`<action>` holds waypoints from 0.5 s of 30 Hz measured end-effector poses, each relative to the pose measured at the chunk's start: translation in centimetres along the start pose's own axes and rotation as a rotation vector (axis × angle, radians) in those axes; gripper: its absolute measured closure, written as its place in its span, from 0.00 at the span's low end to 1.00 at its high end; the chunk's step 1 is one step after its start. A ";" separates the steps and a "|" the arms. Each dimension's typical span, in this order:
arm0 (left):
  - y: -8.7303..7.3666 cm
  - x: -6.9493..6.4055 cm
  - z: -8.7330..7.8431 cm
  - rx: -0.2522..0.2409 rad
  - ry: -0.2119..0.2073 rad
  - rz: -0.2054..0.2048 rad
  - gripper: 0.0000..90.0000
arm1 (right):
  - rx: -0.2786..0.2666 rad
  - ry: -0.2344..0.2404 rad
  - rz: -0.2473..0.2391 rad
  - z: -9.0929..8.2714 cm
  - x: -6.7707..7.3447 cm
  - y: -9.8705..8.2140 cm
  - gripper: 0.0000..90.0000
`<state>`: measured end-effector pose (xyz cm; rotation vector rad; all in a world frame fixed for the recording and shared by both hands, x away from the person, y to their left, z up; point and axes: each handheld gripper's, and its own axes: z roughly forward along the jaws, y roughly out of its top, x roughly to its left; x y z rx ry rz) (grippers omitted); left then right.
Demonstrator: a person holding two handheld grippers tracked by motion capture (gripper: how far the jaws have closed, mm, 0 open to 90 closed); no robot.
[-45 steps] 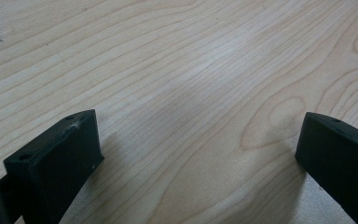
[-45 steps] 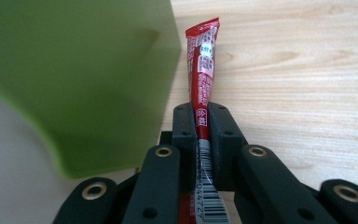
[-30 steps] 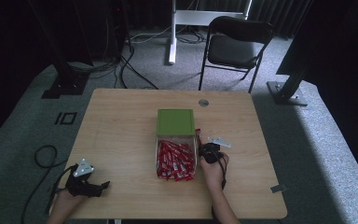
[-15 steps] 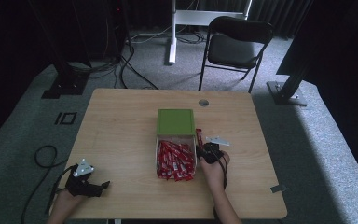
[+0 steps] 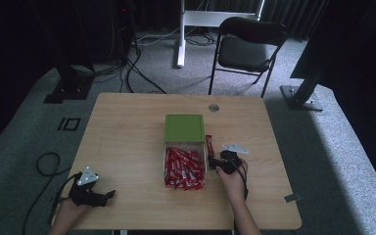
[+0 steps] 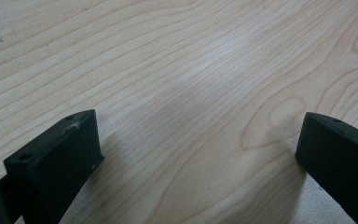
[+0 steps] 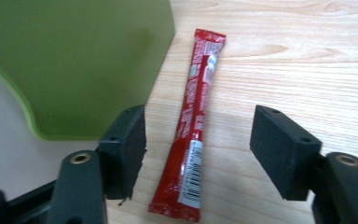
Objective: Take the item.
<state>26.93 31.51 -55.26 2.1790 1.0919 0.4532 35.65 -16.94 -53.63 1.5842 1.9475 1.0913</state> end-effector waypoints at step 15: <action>0.0 0.0 0.0 0.000 0.000 -0.001 0.01 | -0.046 -0.037 0.036 -1.1 -2.3 -0.5 0.30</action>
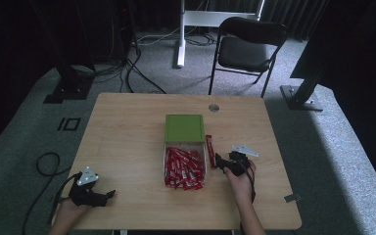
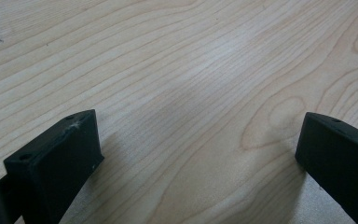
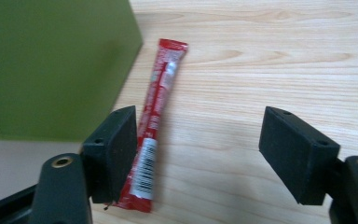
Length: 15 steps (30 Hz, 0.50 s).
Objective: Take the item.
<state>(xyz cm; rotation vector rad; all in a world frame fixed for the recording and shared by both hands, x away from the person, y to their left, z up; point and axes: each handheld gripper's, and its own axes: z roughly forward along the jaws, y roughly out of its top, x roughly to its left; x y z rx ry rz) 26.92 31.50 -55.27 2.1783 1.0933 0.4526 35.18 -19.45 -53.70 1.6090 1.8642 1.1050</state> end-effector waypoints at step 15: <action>0.0 0.0 0.0 0.000 0.000 0.001 0.01 | 0.000 -0.094 -0.004 -1.8 -3.8 -1.2 0.24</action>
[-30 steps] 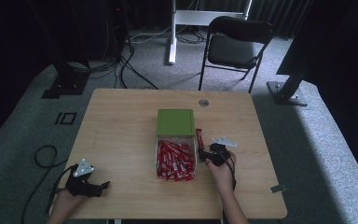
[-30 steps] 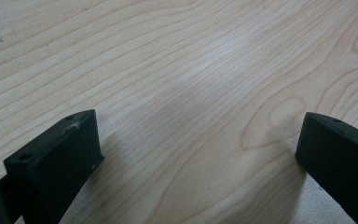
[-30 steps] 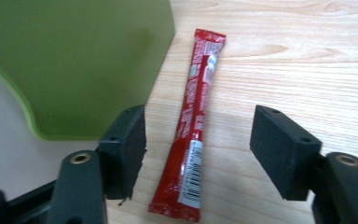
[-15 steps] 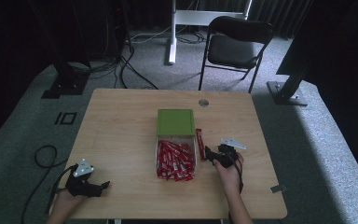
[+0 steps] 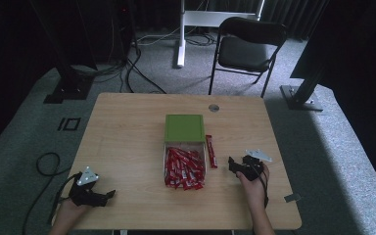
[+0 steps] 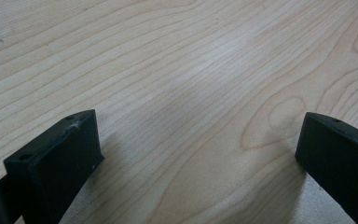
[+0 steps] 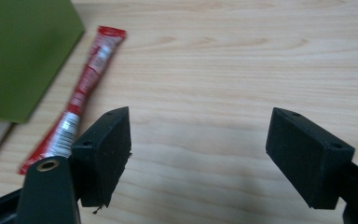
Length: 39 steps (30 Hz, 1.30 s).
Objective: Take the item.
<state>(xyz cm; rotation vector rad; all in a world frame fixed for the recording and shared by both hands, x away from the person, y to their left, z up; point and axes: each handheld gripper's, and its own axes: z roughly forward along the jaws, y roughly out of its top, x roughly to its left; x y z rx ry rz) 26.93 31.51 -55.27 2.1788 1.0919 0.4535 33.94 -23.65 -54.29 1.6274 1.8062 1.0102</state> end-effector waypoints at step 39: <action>0.0 0.0 0.0 0.000 0.000 0.000 0.01 | 0.036 -0.094 0.043 -6.3 -6.4 -4.5 0.19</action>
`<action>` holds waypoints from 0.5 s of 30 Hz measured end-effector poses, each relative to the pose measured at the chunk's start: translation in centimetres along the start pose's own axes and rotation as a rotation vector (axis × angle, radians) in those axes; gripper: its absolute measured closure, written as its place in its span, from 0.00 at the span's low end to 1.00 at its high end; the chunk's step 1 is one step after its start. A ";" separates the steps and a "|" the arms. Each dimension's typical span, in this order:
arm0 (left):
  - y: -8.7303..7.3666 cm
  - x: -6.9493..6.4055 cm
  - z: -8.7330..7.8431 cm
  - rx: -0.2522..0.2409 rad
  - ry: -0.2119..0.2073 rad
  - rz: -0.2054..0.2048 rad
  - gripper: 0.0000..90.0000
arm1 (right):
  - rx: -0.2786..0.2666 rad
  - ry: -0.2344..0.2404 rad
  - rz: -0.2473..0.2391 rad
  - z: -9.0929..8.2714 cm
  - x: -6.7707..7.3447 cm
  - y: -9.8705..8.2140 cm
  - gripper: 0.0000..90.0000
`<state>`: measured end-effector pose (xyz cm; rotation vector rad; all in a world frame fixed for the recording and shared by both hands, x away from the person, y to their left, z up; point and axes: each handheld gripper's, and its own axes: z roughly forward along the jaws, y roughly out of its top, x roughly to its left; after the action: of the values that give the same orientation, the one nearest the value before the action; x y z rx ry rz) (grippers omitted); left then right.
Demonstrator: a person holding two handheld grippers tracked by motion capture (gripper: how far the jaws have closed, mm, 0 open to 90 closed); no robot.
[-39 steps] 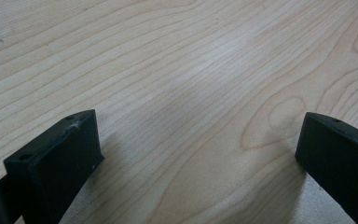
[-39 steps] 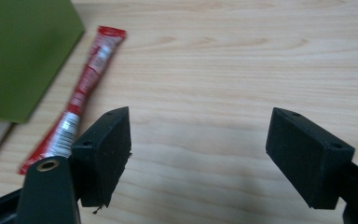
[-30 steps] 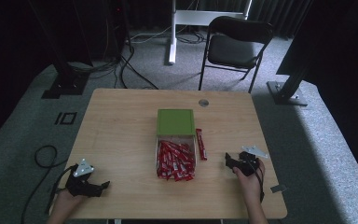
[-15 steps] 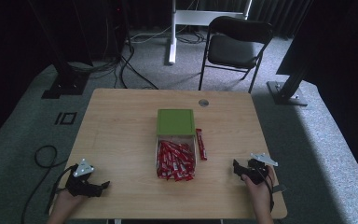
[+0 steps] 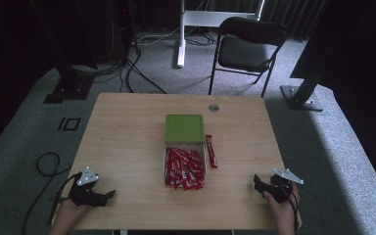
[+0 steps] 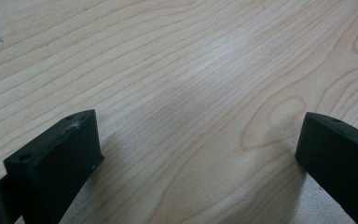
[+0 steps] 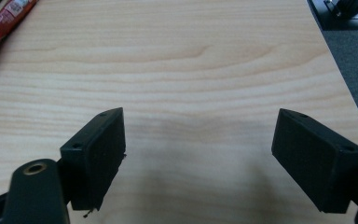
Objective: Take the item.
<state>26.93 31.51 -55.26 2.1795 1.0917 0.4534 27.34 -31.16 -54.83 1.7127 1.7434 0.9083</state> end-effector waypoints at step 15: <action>0.0 0.0 0.0 0.000 0.000 -0.001 0.01 | 0.032 0.030 0.018 -0.1 0.0 -1.3 0.19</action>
<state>26.92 31.51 -55.27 2.1789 1.0925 0.4526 26.44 -31.11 -55.74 1.7457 1.7740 0.9234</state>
